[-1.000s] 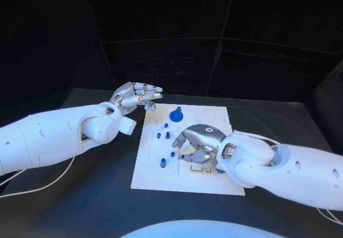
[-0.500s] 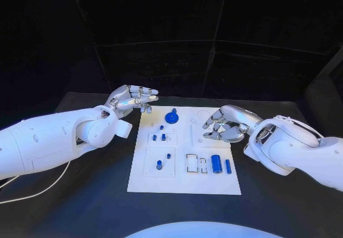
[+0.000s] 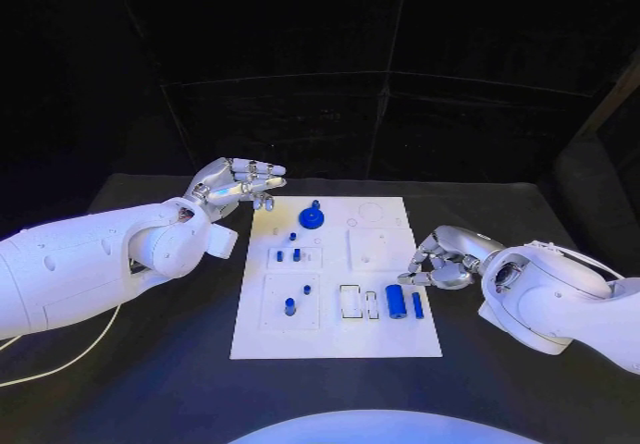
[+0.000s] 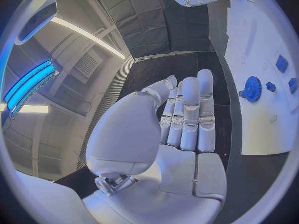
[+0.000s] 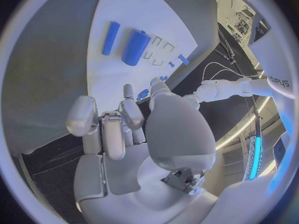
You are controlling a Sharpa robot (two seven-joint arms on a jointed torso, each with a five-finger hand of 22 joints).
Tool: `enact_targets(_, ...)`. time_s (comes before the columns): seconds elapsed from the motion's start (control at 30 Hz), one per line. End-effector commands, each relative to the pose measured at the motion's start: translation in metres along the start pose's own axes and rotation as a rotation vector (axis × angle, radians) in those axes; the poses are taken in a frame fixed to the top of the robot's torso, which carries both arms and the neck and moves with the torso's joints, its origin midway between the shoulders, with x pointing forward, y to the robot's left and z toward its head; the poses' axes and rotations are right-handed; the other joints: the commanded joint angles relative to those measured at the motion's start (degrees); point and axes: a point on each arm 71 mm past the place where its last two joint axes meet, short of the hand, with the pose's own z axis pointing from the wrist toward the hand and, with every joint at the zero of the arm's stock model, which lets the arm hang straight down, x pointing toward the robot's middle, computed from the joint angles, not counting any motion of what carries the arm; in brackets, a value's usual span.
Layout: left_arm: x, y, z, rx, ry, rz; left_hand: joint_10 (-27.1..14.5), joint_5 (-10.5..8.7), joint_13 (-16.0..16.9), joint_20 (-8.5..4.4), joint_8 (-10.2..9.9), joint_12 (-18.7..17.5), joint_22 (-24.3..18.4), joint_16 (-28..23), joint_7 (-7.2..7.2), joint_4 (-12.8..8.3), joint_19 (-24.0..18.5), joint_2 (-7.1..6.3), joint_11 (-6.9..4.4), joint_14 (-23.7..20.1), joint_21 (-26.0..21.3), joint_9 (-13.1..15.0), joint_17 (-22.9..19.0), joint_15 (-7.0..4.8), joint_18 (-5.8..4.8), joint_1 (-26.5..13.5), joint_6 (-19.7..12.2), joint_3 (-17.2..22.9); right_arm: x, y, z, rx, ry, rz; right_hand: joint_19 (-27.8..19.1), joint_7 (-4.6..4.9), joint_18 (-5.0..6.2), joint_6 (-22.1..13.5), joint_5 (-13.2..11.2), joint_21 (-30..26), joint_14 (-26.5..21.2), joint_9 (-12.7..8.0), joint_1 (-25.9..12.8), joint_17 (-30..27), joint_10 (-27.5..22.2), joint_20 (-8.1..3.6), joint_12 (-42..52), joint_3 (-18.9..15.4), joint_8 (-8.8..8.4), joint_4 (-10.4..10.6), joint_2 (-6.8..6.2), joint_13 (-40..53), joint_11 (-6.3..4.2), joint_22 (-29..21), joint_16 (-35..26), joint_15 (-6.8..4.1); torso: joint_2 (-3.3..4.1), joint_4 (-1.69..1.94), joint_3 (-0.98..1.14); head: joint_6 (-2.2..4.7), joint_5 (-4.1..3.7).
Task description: Assemble the parts on the task board
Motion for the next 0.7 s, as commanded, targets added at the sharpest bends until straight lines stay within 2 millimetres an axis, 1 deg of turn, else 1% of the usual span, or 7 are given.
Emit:
enact_targets(0.03, 0.000, -0.001, 0.000, 0.008, 0.005, -0.005, -0.44, -0.21, -0.09, 0.16, -0.24, -0.03, -0.05, -0.38, 0.29, 0.13, -0.17, 0.01, 0.04, -0.30, -0.28, -0.09, -0.04, -0.05, 0.75, -0.61, -0.26, -0.34, 0.005, -0.004, -0.003, 0.078, 0.026, -0.026, 0.46, -0.02, -0.69, -0.27, 0.11, 0.53, 5.11, 1.42, 0.03, 9.29, 1.69, 0.00, 4.87, -2.00, 1.16, 0.05, 0.90, 5.63, -0.12, 0.69, 0.74, -0.30, 0.00, 0.00, 0.05, 0.08, -0.20)
enact_targets(0.1, 0.000, -0.001, 0.000, 0.008, 0.005, -0.005, -0.44, -0.21, -0.09, 0.16, -0.24, -0.03, -0.05, -0.38, 0.29, 0.13, -0.17, 0.01, 0.04, -0.30, -0.28, -0.09, -0.04, -0.05, 0.75, -0.61, -0.26, -0.34, 0.009, -0.004, -0.005, 0.083, 0.040, -0.024, 0.64, -0.23, -0.74, -0.20, 0.31, 0.76, 5.25, 2.49, -0.07, 10.13, 2.56, -0.11, 7.24, -3.12, 2.01, 0.07, 1.04, 8.33, -0.27, 1.13, 1.11, -0.37, -0.04, -0.05, 0.05, 0.03, -0.22)
enact_targets(0.17, 0.000, -0.001, 0.000, 0.008, 0.005, -0.005, -0.44, -0.21, -0.09, 0.16, -0.24, -0.03, -0.05, -0.38, 0.29, 0.13, -0.17, 0.01, 0.04, -0.30, -0.28, -0.09, -0.04, -0.05, 0.75, -0.61, -0.26, -0.34, 0.013, -0.003, -0.006, 0.087, 0.055, -0.022, 0.80, -0.33, -0.82, -0.55, 0.83, 0.97, 5.36, 3.72, -0.35, 10.78, 3.14, -0.17, 8.95, -4.28, 2.79, 0.05, 1.20, 10.32, -0.34, 1.53, 1.39, -0.44, 0.01, 0.07, 0.03, 0.07, -0.39)
enact_targets(0.3, 0.000, -0.001, 0.000, 0.008, 0.005, -0.005, -0.44, -0.21, -0.09, 0.16, -0.24, -0.03, -0.05, -0.38, 0.29, 0.13, -0.17, 0.01, 0.04, -0.30, -0.28, -0.09, -0.04, -0.05, 0.75, -0.61, -0.26, -0.34, 0.019, -0.003, -0.007, 0.095, 0.074, -0.022, 0.90, -0.33, -0.87, -1.32, 1.29, 1.12, 5.45, 5.31, -0.64, 11.37, 3.48, -0.18, 10.14, -5.60, 3.70, 0.15, 1.10, 11.82, -0.33, 1.82, 1.64, -0.44, 0.00, 0.10, 0.06, 0.18, -0.52)
enact_targets(0.37, 0.000, -0.001, 0.000, 0.008, 0.004, -0.005, -0.44, -0.21, -0.09, 0.16, -0.24, -0.03, -0.05, -0.38, 0.29, 0.13, -0.17, 0.01, 0.04, -0.30, -0.28, -0.09, -0.04, -0.05, 0.75, -0.61, -0.26, -0.34, 0.020, -0.003, -0.006, 0.098, 0.080, -0.023, 0.90, -0.32, -0.87, -1.62, 1.46, 1.13, 5.46, 5.82, -0.77, 11.41, 3.46, -0.17, 10.24, -5.95, 3.98, 0.18, 1.06, 12.02, -0.31, 1.84, 1.66, -0.42, -0.01, 0.11, 0.08, 0.21, -0.57)
enact_targets(0.43, 0.000, -0.001, -0.001, 0.007, 0.005, -0.005, -0.44, -0.21, -0.09, 0.16, -0.24, -0.03, -0.05, -0.38, 0.29, 0.13, -0.17, 0.01, 0.04, -0.30, -0.28, -0.09, -0.04, -0.05, 0.75, -0.61, -0.26, -0.34, 0.022, -0.003, -0.005, 0.101, 0.088, -0.023, 0.93, -0.33, -0.88, -1.85, 1.58, 1.17, 5.46, 6.32, -0.93, 11.47, 3.46, -0.16, 10.34, -6.25, 4.29, 0.19, 1.05, 12.20, -0.31, 1.94, 1.68, -0.42, 0.02, 0.14, 0.04, 0.26, -0.67)
enact_targets(0.7, 0.000, 0.000, -0.001, 0.005, 0.005, -0.006, -0.44, -0.21, -0.09, 0.16, -0.24, -0.03, -0.05, -0.38, 0.29, 0.13, -0.17, 0.01, 0.04, -0.30, -0.28, -0.09, -0.04, -0.05, 0.75, -0.61, -0.26, -0.34, 0.035, -0.001, -0.003, 0.100, 0.118, -0.017, 0.91, -0.34, -0.88, -2.21, 1.73, 1.17, 5.48, 7.10, -0.91, 11.57, 3.41, -0.14, 10.36, -6.52, 4.77, 0.13, 1.13, 12.36, -0.31, 1.95, 1.73, -0.41, 0.10, 0.18, 0.06, 0.34, -0.66)
